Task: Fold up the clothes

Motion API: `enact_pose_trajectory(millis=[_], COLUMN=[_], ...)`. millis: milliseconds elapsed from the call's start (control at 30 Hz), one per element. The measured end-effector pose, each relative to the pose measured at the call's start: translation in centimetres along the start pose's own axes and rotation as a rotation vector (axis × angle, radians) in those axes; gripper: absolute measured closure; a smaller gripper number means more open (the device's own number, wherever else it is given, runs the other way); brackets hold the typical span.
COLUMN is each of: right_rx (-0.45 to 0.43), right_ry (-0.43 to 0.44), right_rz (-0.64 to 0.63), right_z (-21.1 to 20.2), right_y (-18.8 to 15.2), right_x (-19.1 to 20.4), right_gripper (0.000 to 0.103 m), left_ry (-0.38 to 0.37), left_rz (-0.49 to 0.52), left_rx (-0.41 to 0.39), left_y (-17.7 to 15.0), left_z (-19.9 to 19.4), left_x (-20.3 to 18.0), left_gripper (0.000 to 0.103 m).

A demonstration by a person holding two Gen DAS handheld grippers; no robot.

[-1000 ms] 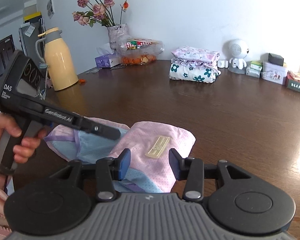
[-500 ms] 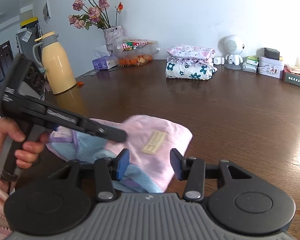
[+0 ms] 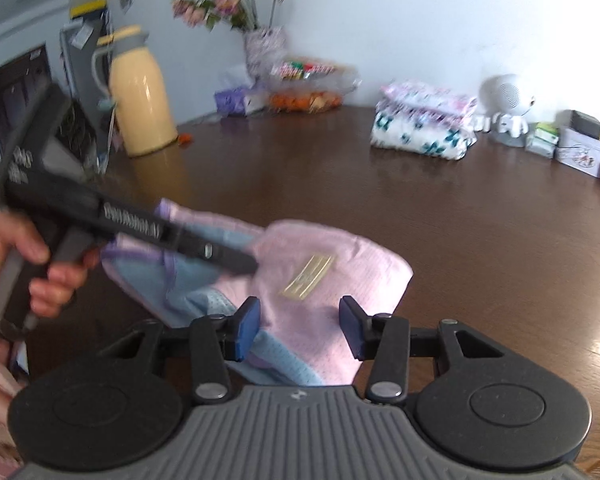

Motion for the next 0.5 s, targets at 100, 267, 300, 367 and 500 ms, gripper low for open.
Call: enact_pose_trajectory(millis=[100, 267, 300, 367, 500], right_rx=[0.011, 0.014, 0.014, 0.014, 0.014], right_ry=[-0.022, -0.05, -0.052, -0.054, -0.056], right_rz=[-0.029, -0.055, -0.056, -0.058, -0.066], right_z=[0.6, 0.8, 0.7, 0.8, 0.9], right_y=[-0.3, -0.4, -0.5, -0.6, -0.6], right_x=[0.5, 1.1, 1.1, 1.2, 1.3], right_gripper=[0.058, 0.058, 0.058, 0.058, 0.056], left_ry=[0.021, 0.07, 0.092, 0.11, 0.12], left_rz=[0.104, 0.259, 0.273, 0.278, 0.264], left_rx=[-0.081, -0.036, -0.015, 0.021, 0.02], left_y=[-0.5, -1.7, -2.0, -2.6, -3.3], left_z=[-1.3, 0.0, 0.5, 1.3, 1.7], left_x=[-2.1, -5.3, -5.4, -5.2, -4.2], left_gripper=[0.085, 0.091, 0.095, 0.096, 0.096])
Point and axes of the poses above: each gripper's, at about its wrist camera, not at the fingertips, and z roughly the way its jaws point, x to its left, y to its top, the point moved 1 cm from there along z, roughly the way its jaws point, and after that the axes turned 14 degrees about x, right-handed, at the moved point
